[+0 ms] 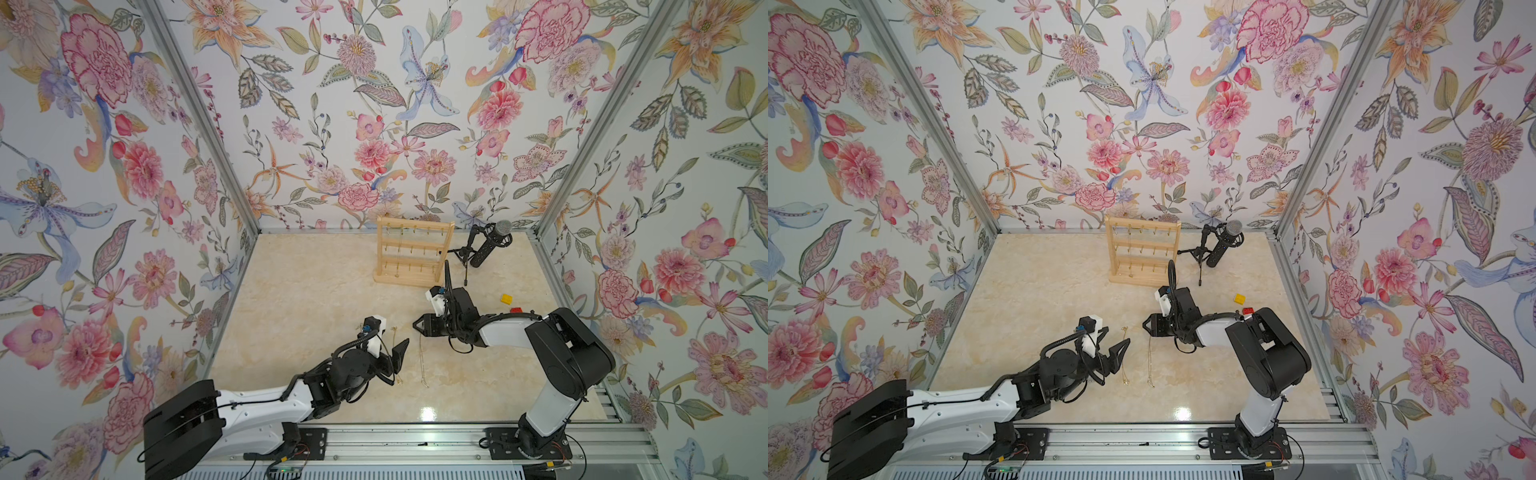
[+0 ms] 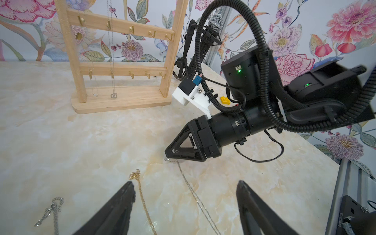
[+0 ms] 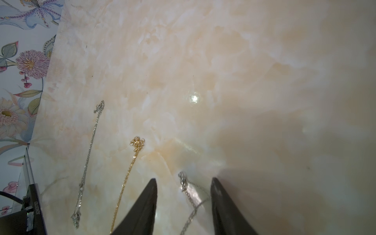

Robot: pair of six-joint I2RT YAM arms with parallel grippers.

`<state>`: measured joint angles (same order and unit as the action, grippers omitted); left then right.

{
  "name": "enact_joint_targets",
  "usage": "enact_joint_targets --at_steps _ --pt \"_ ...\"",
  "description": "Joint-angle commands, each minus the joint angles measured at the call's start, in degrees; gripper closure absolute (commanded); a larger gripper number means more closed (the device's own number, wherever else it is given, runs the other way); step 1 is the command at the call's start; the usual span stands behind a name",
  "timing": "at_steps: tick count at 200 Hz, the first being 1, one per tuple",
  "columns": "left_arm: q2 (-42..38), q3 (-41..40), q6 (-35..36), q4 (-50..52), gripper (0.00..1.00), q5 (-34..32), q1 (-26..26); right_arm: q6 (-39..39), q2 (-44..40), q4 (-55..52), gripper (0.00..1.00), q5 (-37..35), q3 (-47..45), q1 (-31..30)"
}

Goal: Take the necklace off the jewelry display stand
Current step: Place the necklace at the center of the board.

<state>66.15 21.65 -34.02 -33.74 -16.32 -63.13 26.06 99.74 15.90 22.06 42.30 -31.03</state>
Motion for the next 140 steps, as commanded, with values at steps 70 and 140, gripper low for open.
enact_joint_targets --at_steps 70,140 --pt "19.82 19.06 -13.68 24.1 0.43 10.86 -3.09 2.17 -0.76 0.58 0.54 -0.22 -1.58 1.03" --pt "32.41 26.08 -15.62 30.95 0.48 13.07 -4.26 2.31 -0.83 1.23 0.54 0.41 -2.38 1.38"
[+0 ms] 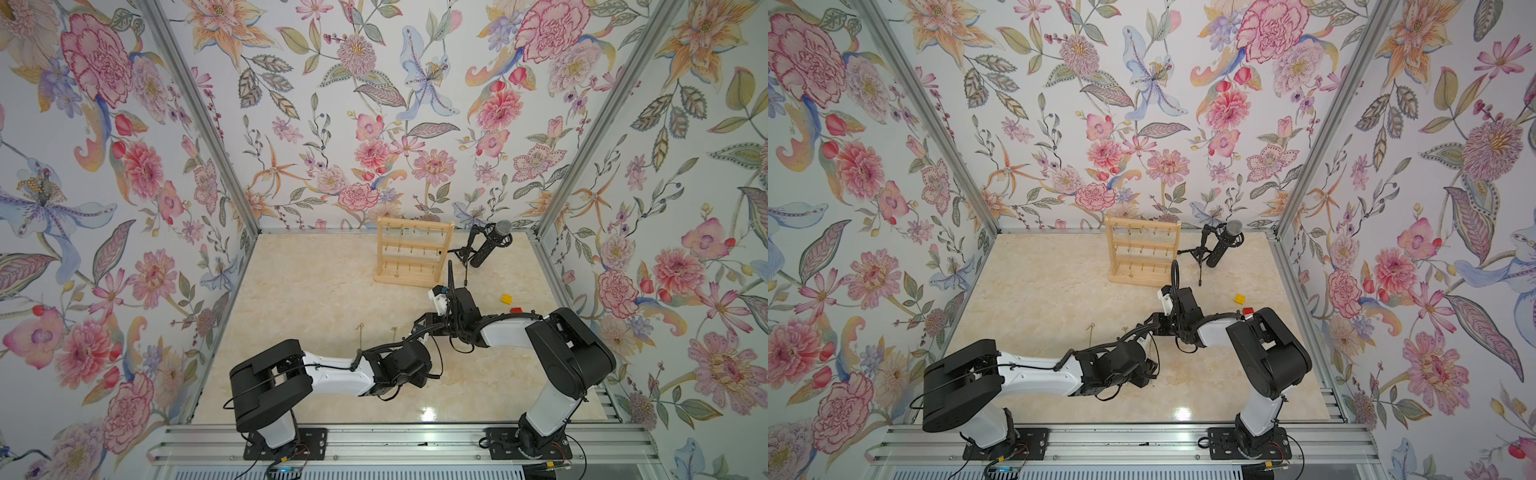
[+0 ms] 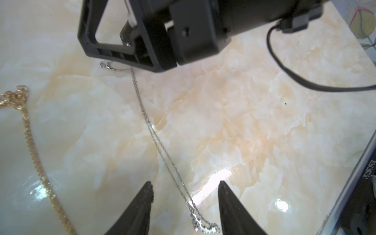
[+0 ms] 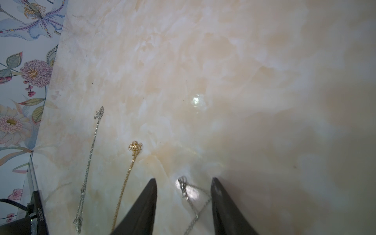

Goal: Take the necklace off the jewelry display stand
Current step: Place the necklace at the center of the board.

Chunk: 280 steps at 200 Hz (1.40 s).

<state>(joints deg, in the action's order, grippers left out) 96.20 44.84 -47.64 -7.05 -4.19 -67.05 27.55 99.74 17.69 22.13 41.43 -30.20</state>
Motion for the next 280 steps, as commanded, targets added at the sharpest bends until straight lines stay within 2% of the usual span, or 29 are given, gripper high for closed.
enact_joint_targets --at_steps 1,51,88,173,280 --pt "2.56 3.02 -2.01 4.43 0.48 0.85 -0.4 0.83 -0.85 -0.52 0.54 0.31 -1.52 0.52" --pt "7.35 7.09 -2.59 9.46 0.55 0.5 -0.41 0.93 -1.12 0.3 0.54 0.89 -2.23 0.77" --pt "7.51 7.32 -2.81 11.17 0.66 -0.61 -1.08 0.73 -1.34 0.24 0.54 1.12 -2.32 0.82" --pt "8.69 9.09 -2.81 17.37 0.81 -1.79 -3.68 0.05 -2.74 -0.58 0.54 1.51 -2.38 1.18" --pt "8.11 7.25 -3.84 18.83 0.85 -0.64 -5.79 -0.36 -3.85 -1.95 0.54 1.51 -1.63 2.4"
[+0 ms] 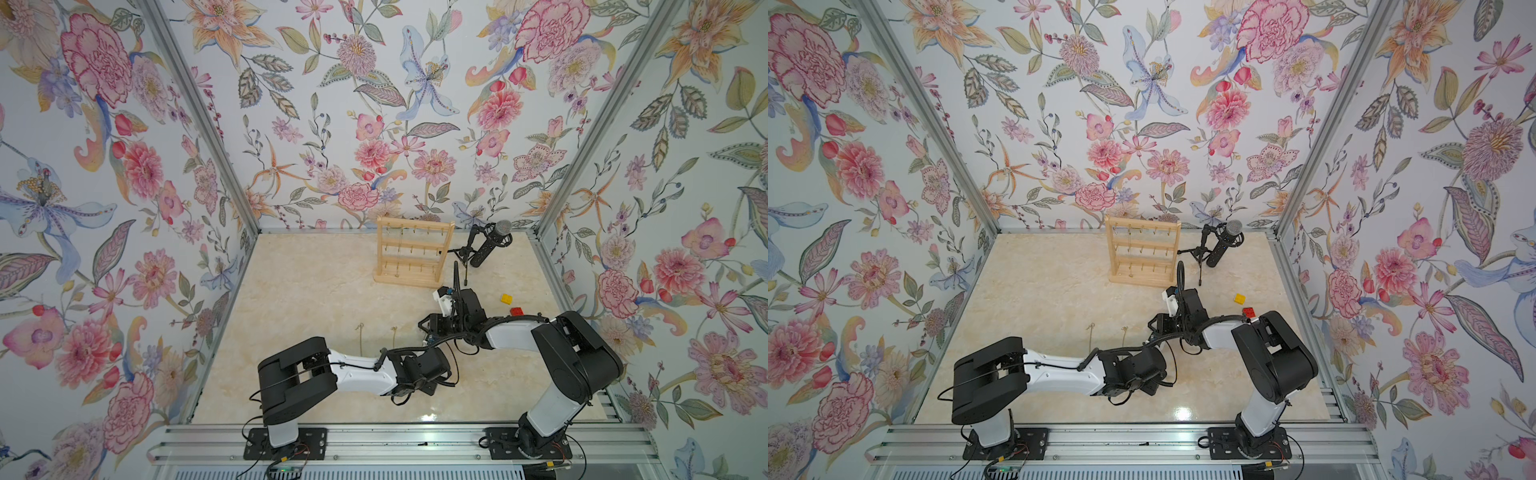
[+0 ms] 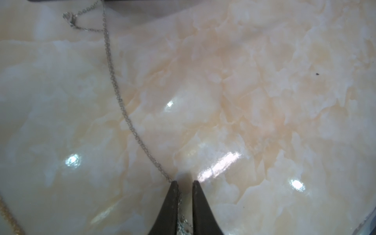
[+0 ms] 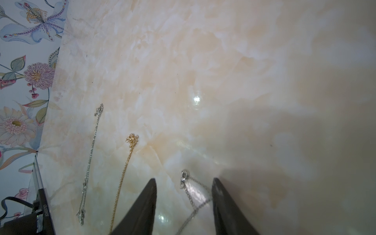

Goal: Take the necklace off the jewelry display stand
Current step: Place the necklace at the center of the board.

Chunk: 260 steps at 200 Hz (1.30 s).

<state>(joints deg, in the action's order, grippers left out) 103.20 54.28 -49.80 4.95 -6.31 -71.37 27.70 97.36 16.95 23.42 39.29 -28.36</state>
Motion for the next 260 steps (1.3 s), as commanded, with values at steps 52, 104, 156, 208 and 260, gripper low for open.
enact_joint_targets --at_steps 52,104,156,208,260 --pt "-0.12 -4.65 -3.0 6.1 0.89 2.16 -2.1 -0.33 -1.34 -2.08 0.52 0.07 2.17 1.46" --pt "-0.47 -5.24 -3.2 5.77 0.9 2.17 -2.32 -0.26 -0.52 -3.29 0.51 0.27 5.21 2.24" --pt "-0.66 -4.49 -2.32 5.9 0.84 1.6 -2.45 -0.37 -4.66 -5.02 0.49 0.14 5.94 2.46" --pt "-1.47 -1.81 -0.75 7.15 0.69 -0.76 -2.38 -1.53 -13.03 -6.94 0.46 -0.87 2.77 2.68" --pt "-2.11 3.71 1.78 9.46 0.54 -4.28 -1.71 -2.24 -25.78 -8.32 0.42 -3.69 -3.98 4.45"
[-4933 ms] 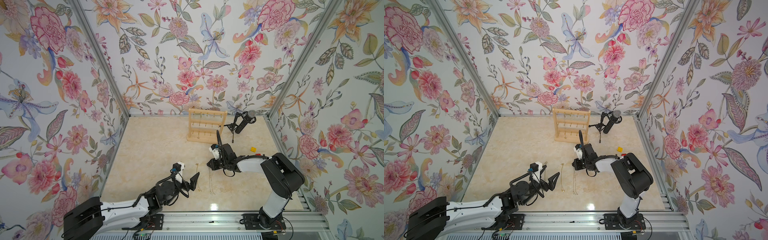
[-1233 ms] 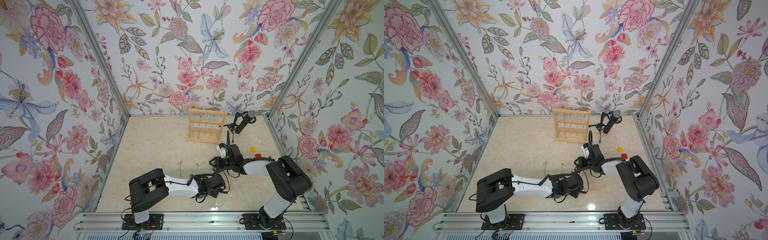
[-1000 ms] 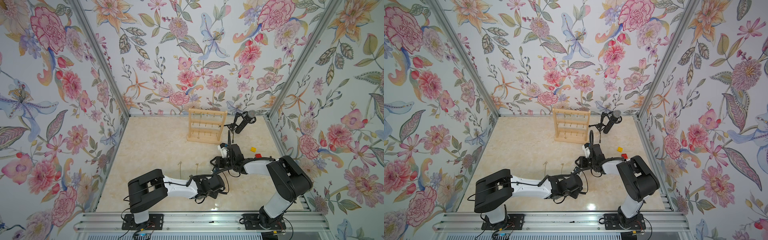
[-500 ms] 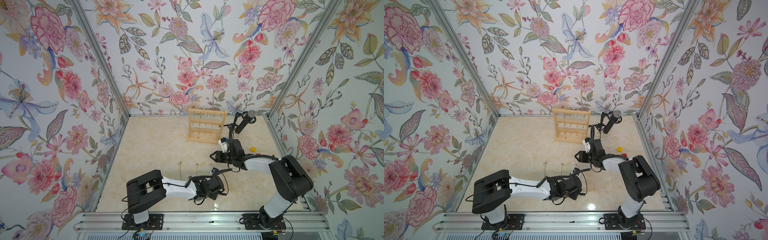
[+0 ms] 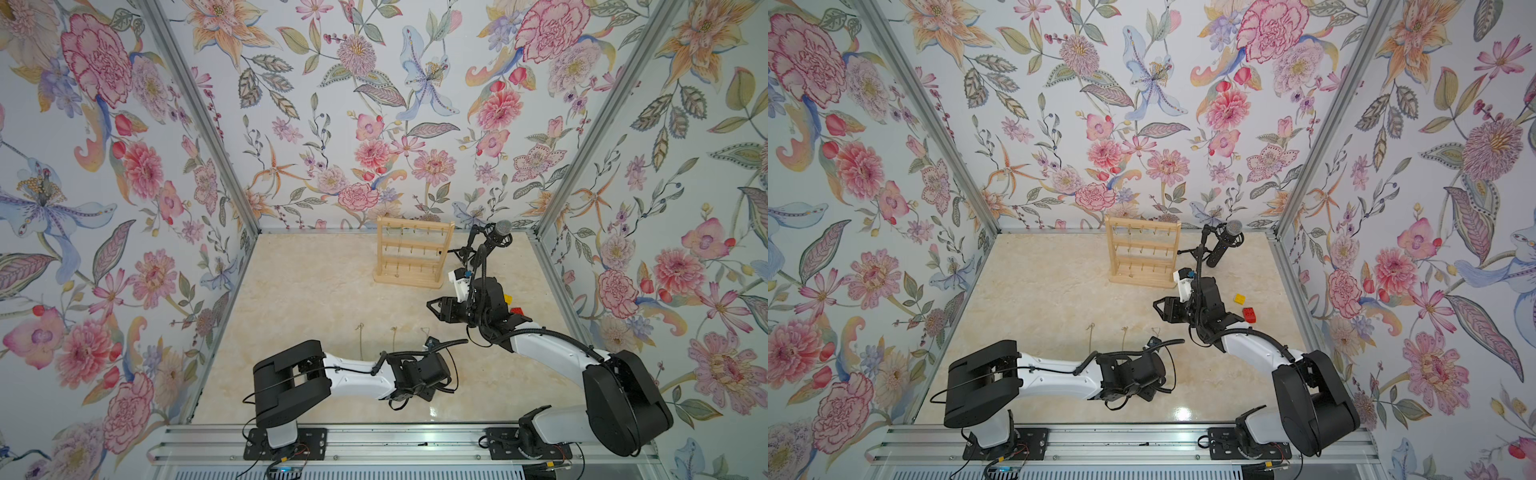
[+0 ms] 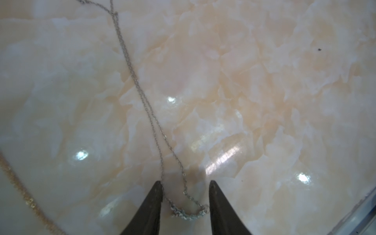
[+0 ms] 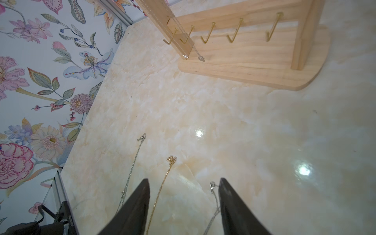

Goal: Take the necklace off the jewelry display stand
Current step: Place the necklace at the center of the board.

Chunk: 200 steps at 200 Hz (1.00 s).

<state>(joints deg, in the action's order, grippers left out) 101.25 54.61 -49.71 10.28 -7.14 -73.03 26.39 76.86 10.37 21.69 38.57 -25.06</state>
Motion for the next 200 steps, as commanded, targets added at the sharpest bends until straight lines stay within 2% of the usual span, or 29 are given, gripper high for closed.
enact_joint_targets --at_steps 1,59,107,141,166,200 --pt "-0.17 3.52 1.8 4.17 0.54 -3.56 -0.03 -0.93 -5.27 -1.75 0.42 -1.96 -3.26 1.15" --pt "-4.34 8.27 5.68 2.27 0.34 -5.55 2.35 -0.76 -18.76 -2.64 0.38 -4.26 -10.22 4.72" --pt "-10.5 7.26 9.92 -0.2 0.14 -8.61 5.38 -0.56 -27.04 -2.29 0.37 -3.93 -14.94 7.33" --pt "-19.07 2.2 13.39 -4.0 0.01 -10.21 8.59 -0.89 -30.35 0.69 0.39 3.77 -16.88 8.99" --pt "-27.16 -3.45 15.56 -7.03 0.01 -11.14 12.19 -1.34 -30.26 2.86 0.45 11.1 -17.08 10.74" --pt "-39.12 -12.0 18.0 -8.77 0.01 -14.25 16.72 -0.61 -28.15 5.76 0.46 18.91 -16.04 12.29"
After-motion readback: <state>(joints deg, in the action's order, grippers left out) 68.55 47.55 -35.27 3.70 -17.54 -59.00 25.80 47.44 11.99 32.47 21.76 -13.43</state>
